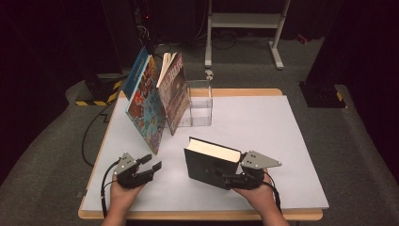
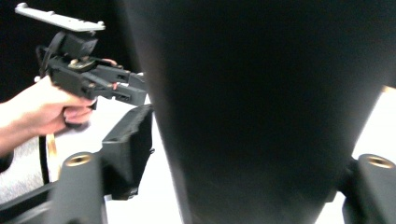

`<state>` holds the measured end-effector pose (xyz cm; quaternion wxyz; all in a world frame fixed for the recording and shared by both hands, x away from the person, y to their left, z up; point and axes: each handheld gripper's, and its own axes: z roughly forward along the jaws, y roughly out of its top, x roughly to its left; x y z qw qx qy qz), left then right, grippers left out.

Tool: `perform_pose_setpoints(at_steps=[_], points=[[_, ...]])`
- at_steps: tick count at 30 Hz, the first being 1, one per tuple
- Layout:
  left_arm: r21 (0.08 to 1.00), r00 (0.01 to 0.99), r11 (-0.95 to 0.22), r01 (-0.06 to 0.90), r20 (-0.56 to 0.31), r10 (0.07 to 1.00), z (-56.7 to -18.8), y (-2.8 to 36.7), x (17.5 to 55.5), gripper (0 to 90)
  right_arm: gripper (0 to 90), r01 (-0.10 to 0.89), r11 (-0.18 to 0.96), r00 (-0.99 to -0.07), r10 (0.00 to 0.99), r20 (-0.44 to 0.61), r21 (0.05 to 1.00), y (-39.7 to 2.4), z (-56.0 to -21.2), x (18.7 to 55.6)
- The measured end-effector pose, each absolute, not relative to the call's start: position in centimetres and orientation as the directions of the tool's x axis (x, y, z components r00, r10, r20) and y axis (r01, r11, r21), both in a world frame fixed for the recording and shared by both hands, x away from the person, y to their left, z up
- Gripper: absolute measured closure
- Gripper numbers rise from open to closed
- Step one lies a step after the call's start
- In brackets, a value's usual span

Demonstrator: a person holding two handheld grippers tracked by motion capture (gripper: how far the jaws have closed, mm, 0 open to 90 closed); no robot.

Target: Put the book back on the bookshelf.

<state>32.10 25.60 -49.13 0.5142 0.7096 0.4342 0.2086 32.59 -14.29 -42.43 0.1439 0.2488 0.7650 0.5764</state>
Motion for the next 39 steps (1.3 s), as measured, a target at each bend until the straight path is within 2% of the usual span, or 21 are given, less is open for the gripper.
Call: perform_pose_setpoints(at_steps=[2,4,6,8,14,19,24,33,39], points=[[0.906,0.514,-0.086,0.414,-0.155,0.843,-49.3,26.3,32.2,42.5,37.5,0.212,0.226,-0.850,0.523,0.065,0.951,-14.2,-42.2,32.9],[0.903,0.497,-0.086,0.420,-0.150,0.854,-49.4,26.9,32.3,42.0,45.5,0.218,0.224,-0.884,0.457,0.096,0.950,-14.8,-42.3,33.5],[0.904,0.488,-0.082,0.419,-0.148,0.860,-49.4,27.3,32.3,42.0,52.0,0.199,0.236,-0.899,0.431,0.081,0.951,-14.8,-42.3,33.4],[0.908,0.484,-0.067,0.414,-0.158,0.861,-49.3,27.6,32.2,42.0,53.5,0.177,0.257,-0.896,0.442,0.047,0.950,-14.6,-42.1,33.0],[0.908,0.471,-0.058,0.414,-0.159,0.868,-49.4,27.8,32.3,42.1,54.2,0.193,0.206,-0.855,0.515,0.062,0.959,-14.2,-42.1,32.5],[0.912,0.469,-0.052,0.407,-0.160,0.869,-49.3,27.9,32.2,42.1,54.1,0.176,0.158,-0.777,0.628,0.038,0.972,-15.0,-41.5,32.8],[0.912,0.465,-0.048,0.408,-0.163,0.870,-49.3,28.0,32.2,42.2,54.0,0.156,0.187,-0.699,0.715,-0.025,0.970,-15.6,-41.5,32.9],[0.912,0.458,-0.043,0.409,-0.164,0.874,-49.2,28.1,32.2,42.2,53.1,0.209,0.167,-0.679,0.734,0.020,0.964,-15.9,-42.2,32.9],[0.910,0.459,-0.035,0.413,-0.175,0.871,-49.3,28.1,32.1,42.1,48.8,0.282,0.151,-0.662,0.745,0.078,0.947,-16.0,-41.8,32.8]])
